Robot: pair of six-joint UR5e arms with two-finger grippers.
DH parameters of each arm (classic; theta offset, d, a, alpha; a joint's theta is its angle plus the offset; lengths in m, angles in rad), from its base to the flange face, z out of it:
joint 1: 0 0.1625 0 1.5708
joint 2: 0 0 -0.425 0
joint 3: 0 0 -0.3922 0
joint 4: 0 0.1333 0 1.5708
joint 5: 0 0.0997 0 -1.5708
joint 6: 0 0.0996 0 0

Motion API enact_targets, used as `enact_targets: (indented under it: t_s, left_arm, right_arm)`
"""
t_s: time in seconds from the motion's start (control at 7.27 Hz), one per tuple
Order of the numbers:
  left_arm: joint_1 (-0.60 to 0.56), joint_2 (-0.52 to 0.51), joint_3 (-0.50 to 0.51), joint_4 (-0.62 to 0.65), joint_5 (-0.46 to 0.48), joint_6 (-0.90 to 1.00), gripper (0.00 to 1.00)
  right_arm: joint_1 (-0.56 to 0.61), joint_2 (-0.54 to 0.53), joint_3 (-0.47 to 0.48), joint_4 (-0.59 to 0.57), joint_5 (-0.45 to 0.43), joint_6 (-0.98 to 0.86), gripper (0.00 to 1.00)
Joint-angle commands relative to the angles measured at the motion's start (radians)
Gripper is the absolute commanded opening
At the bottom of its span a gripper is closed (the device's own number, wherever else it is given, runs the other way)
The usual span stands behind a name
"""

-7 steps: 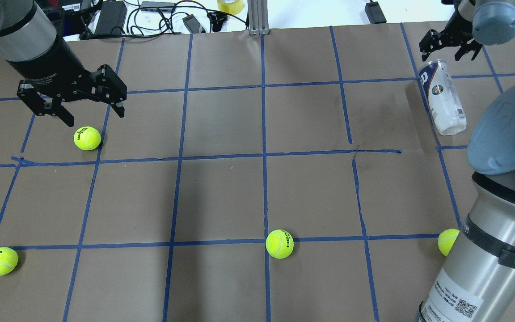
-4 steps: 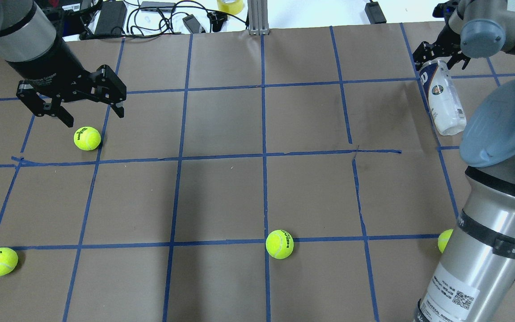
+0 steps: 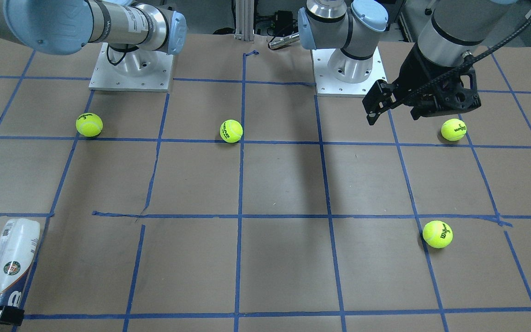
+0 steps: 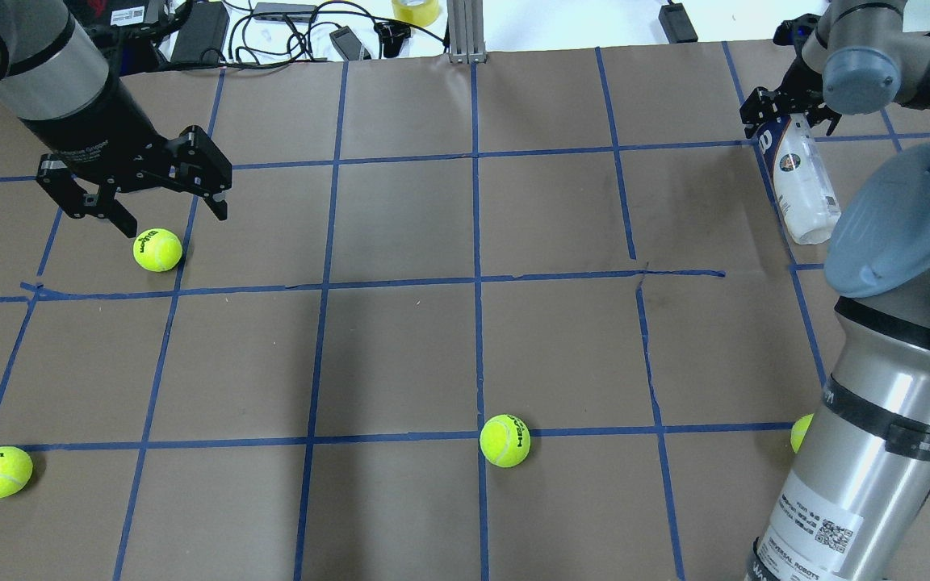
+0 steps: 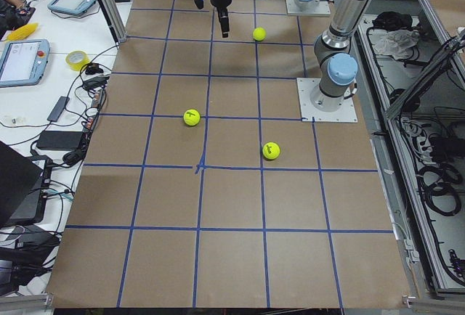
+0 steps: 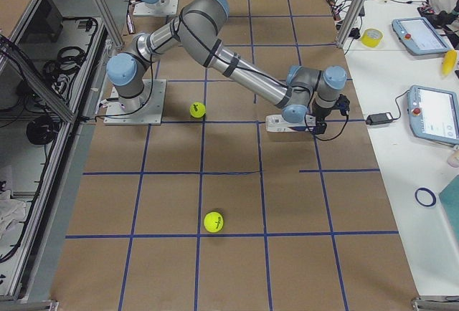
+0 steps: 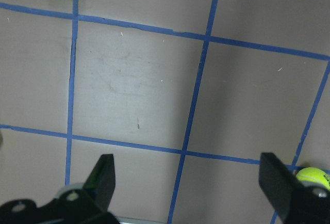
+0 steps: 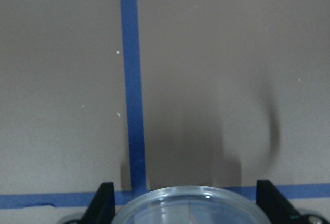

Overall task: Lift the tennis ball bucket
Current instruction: 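Close the right gripper on the open end of the can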

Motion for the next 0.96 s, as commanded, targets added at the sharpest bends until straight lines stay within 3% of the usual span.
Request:
enact_targets:
  t_s: [0.0,0.28,0.55,0.83]
  left_arm:
    - [0.003,-0.003,-0.011,0.002,0.001,0.001,1.0]
    - [0.003,-0.002,-0.016,0.015,-0.012,0.001,1.0]
    - [0.003,0.0,-0.016,0.013,-0.012,0.001,1.0]
    - [0.005,-0.006,-0.016,0.015,-0.015,-0.001,1.0]
  right_arm:
    - [0.0,-0.013,-0.001,0.003,-0.005,-0.004,0.85]
    - [0.0,-0.043,0.0,0.095,-0.005,-0.006,0.54]
    - [0.002,-0.068,0.0,0.115,0.003,-0.041,0.42]
    - [0.064,-0.21,-0.001,0.292,0.005,-0.046,0.27]
